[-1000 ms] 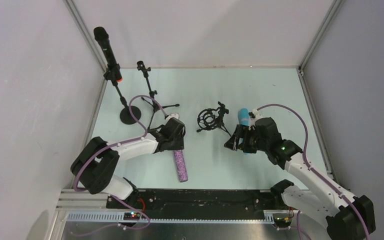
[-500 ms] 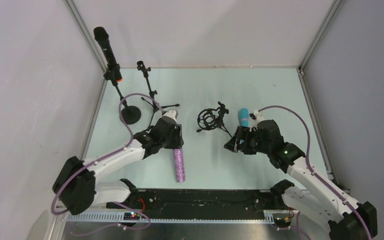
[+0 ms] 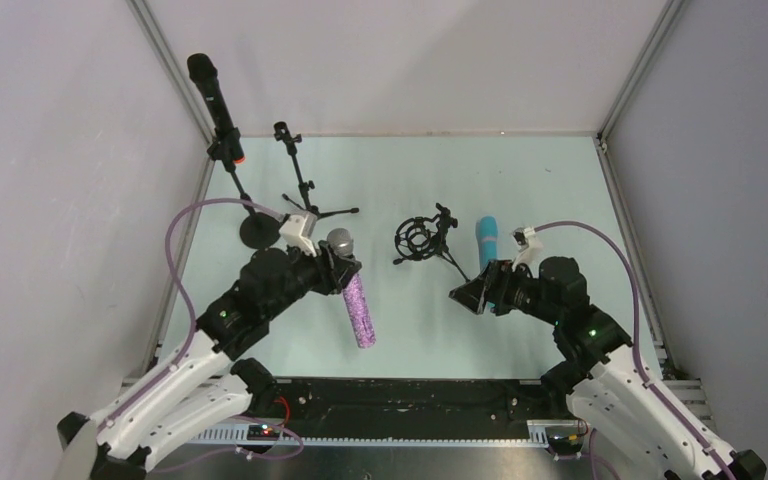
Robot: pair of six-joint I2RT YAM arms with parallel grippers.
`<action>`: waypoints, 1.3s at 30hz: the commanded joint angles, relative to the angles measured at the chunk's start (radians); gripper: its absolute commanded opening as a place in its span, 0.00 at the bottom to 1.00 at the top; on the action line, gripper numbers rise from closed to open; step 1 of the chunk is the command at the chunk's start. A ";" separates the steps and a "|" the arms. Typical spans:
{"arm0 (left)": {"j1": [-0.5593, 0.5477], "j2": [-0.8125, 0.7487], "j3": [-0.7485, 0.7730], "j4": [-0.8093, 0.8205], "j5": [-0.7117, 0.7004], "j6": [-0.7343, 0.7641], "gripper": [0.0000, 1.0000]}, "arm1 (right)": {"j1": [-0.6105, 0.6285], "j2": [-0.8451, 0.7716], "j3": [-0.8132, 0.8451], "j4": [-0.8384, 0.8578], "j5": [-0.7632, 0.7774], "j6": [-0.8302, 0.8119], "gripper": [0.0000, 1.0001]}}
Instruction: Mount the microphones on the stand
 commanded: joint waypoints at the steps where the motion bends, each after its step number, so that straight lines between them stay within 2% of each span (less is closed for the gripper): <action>1: -0.003 -0.102 -0.043 0.203 0.167 0.015 0.00 | 0.006 -0.046 -0.028 0.127 -0.120 -0.015 0.81; 6: -0.003 -0.180 -0.089 0.347 0.273 -0.036 0.00 | 0.006 -0.061 -0.068 0.282 -0.234 0.012 0.87; 14: -0.017 -0.129 -0.065 0.475 0.469 -0.111 0.00 | 0.047 -0.041 -0.080 0.441 -0.292 0.057 0.87; 26: -0.156 -0.031 -0.024 0.581 0.469 -0.120 0.00 | 0.276 0.158 -0.034 0.703 -0.215 0.091 0.87; 39: -0.195 -0.006 -0.035 0.635 0.475 -0.138 0.00 | 0.422 0.356 0.043 0.892 -0.194 0.094 0.83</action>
